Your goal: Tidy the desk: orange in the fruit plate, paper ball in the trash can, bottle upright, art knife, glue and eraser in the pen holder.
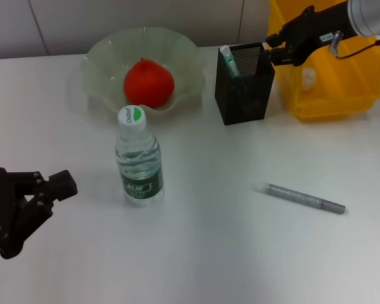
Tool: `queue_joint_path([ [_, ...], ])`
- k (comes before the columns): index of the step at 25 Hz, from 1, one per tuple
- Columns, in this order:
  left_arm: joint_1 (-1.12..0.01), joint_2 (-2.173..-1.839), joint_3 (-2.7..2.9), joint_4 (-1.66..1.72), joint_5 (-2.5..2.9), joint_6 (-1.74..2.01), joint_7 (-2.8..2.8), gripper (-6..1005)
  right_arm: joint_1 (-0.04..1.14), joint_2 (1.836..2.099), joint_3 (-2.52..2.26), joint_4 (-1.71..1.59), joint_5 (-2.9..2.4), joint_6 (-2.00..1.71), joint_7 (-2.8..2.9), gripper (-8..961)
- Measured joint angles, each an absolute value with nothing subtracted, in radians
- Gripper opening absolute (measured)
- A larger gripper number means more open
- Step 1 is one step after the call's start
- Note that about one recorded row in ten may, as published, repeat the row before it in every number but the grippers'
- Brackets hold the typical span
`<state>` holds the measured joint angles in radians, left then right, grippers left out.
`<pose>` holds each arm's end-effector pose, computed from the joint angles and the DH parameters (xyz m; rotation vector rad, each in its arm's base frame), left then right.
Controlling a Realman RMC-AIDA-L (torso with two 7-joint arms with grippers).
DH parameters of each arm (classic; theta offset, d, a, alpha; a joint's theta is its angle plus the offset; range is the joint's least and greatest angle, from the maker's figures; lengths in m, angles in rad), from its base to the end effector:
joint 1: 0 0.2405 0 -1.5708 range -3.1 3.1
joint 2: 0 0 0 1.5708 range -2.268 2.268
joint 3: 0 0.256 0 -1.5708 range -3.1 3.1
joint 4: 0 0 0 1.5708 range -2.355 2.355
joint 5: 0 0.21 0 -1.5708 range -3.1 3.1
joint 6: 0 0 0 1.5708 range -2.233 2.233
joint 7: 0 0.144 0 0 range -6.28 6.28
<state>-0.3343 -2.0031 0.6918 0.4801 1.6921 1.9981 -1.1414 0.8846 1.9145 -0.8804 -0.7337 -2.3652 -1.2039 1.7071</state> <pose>-0.2798 0.2406 0.0377 -2.6267 -0.4472 -1.3244 0.1972 0.4619 0.0611 -2.5988 0.3498 -0.0653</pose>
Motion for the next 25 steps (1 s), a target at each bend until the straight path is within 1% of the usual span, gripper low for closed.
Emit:
queue_joint_path([
  [4, -0.334, -2.001, 0.687, 0.480, 1.692, 1.999, -1.141, 31, 0.882, 1.919, -0.881, -0.755, -2.365, -1.213, 1.714, 318],
  [5, -0.334, -2.000, 0.686, 0.480, 1.692, 1.999, -1.141, 31, 0.877, 1.923, -0.882, -0.772, -2.366, -1.220, 1.724, 318],
  [6, -0.334, -2.000, 0.684, 0.480, 1.691, 1.999, -1.142, 31, 0.856, 1.940, -0.889, -0.828, -2.379, -1.243, 1.761, 318],
  [7, -0.334, -2.000, 0.684, 0.480, 1.691, 1.999, -1.142, 31, 0.856, 1.940, -0.889, -0.828, -2.379, -1.243, 1.761, 318],
  [8, -0.334, -2.000, 0.684, 0.480, 1.691, 1.999, -1.142, 31, 0.842, 1.954, -0.897, -0.870, -2.391, -1.261, 1.785, 318],
  [10, -0.336, -1.996, 0.683, 0.480, 1.691, 2.001, -1.149, 31, 0.799, 1.997, -0.924, -0.994, -2.435, -1.305, 1.849, 318],
  [11, -0.340, -1.993, 0.683, 0.480, 1.690, 2.003, -1.153, 31, 0.748, 2.043, -0.957, -1.141, -2.488, -1.352, 1.912, 318],
  [12, -0.340, -1.993, 0.683, 0.480, 1.690, 2.003, -1.153, 31, 0.748, 2.043, -0.957, -1.141, -2.488, -1.352, 1.912, 318],
  [13, -0.340, -1.993, 0.683, 0.480, 1.690, 2.003, -1.153, 31, 0.710, 2.067, -0.989, -1.237, -2.510, -1.387, 1.957, 318],
  [14, -0.342, -1.992, 0.683, 0.480, 1.690, 2.004, -1.154, 31, 0.685, 2.079, -1.012, -1.289, -2.519, -1.413, 1.990, 318],
  [16, -0.343, -1.987, 0.683, 0.480, 1.690, 2.004, -1.155, 31, 0.622, 2.077, -1.076, -1.397, -2.477, -1.503, 2.116, 318],
  [20, -0.344, -1.984, 0.685, 0.480, 1.690, 2.006, -1.155, 31, 0.597, 2.076, -1.071, -1.439, -2.455, -1.585, 2.190, 318],
  [25, -0.344, -1.977, 0.685, 0.480, 1.690, 2.010, -1.155, 31, 0.593, 2.077, -1.069, -1.411, -2.450, -1.667, 2.285, 317],
])
